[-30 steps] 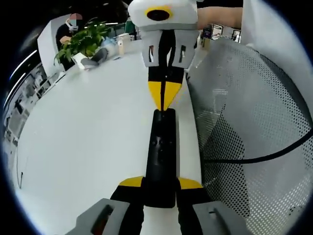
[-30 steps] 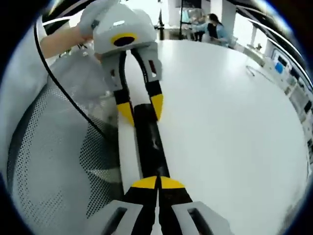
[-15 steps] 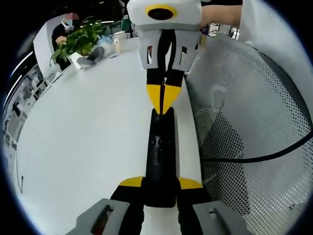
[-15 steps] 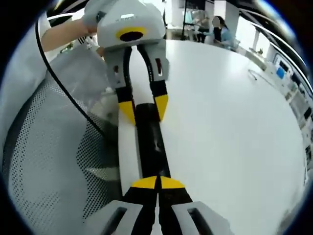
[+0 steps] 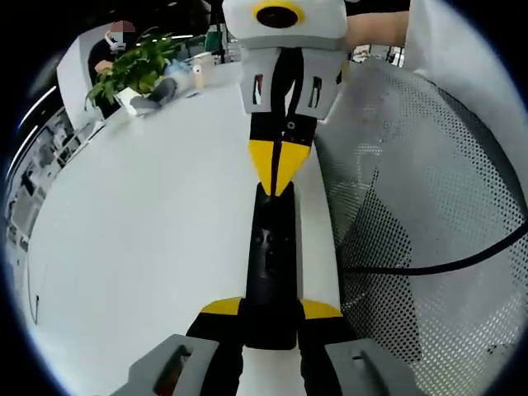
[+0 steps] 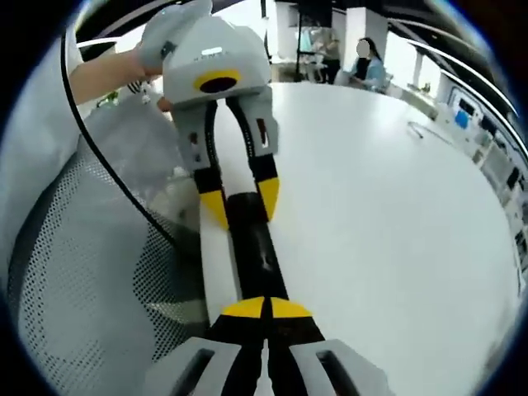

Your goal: Press the specified remote control buttons in sequence, fully releasing each button before pressing the next.

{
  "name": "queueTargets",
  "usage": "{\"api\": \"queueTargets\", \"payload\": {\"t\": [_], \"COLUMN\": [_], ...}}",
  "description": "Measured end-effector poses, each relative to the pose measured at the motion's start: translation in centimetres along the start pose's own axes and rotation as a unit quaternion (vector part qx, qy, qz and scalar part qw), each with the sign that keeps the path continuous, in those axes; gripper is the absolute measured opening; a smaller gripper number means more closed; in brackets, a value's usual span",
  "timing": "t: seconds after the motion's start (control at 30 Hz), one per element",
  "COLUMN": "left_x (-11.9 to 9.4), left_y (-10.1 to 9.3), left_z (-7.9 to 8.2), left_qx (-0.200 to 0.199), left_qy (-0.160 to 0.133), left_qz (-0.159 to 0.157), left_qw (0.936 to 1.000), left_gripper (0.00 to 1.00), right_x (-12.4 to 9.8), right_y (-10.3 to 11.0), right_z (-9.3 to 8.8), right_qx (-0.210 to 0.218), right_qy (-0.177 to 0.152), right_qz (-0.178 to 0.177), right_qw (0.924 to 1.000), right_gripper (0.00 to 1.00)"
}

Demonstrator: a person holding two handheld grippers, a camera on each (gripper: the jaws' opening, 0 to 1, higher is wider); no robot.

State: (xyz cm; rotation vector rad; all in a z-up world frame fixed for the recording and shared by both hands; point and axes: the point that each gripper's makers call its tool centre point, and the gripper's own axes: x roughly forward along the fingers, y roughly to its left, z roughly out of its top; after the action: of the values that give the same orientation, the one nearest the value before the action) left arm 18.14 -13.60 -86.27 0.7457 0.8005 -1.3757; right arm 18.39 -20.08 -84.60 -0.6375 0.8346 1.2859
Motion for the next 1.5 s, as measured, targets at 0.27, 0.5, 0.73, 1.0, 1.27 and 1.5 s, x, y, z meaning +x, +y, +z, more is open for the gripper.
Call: {"api": "queueTargets", "payload": {"t": [0.27,0.5,0.73,1.0,1.27,1.5], "left_x": [0.03,0.05,0.09,0.13,0.12,0.10], "left_y": [0.02,0.07,0.03,0.01,0.01,0.04], "left_z": [-0.01,-0.03,-0.03,-0.03,-0.05,-0.04], "left_qx": [-0.004,-0.012,-0.009,-0.010,-0.011,-0.013], "left_qy": [0.004,-0.001,0.003,0.002,0.000,-0.005], "left_qz": [0.001,0.006,0.005,0.007,0.009,0.010], "left_qw": [1.0000,0.9999,0.9999,0.9999,0.9999,0.9999], "left_gripper": [0.24,0.24,0.24,0.24,0.24,0.24], "right_x": [0.51,0.55,0.76,0.70,0.28,0.81], "right_y": [0.17,0.15,0.21,0.21,0.07,0.18], "right_z": [-0.34,-0.33,-0.26,-0.29,-0.40,-0.06], "right_qx": [-0.017,-0.029,-0.069,-0.075,-0.038,-0.028], "right_qy": [0.009,0.014,0.034,0.009,-0.008,-0.007], "right_qz": [-0.003,-0.002,0.004,-0.024,-0.042,-0.014], "right_qw": [0.9998,0.9995,0.9970,0.9968,0.9984,0.9995], "right_gripper": [0.00,0.00,0.00,0.00,0.01,0.04]}}
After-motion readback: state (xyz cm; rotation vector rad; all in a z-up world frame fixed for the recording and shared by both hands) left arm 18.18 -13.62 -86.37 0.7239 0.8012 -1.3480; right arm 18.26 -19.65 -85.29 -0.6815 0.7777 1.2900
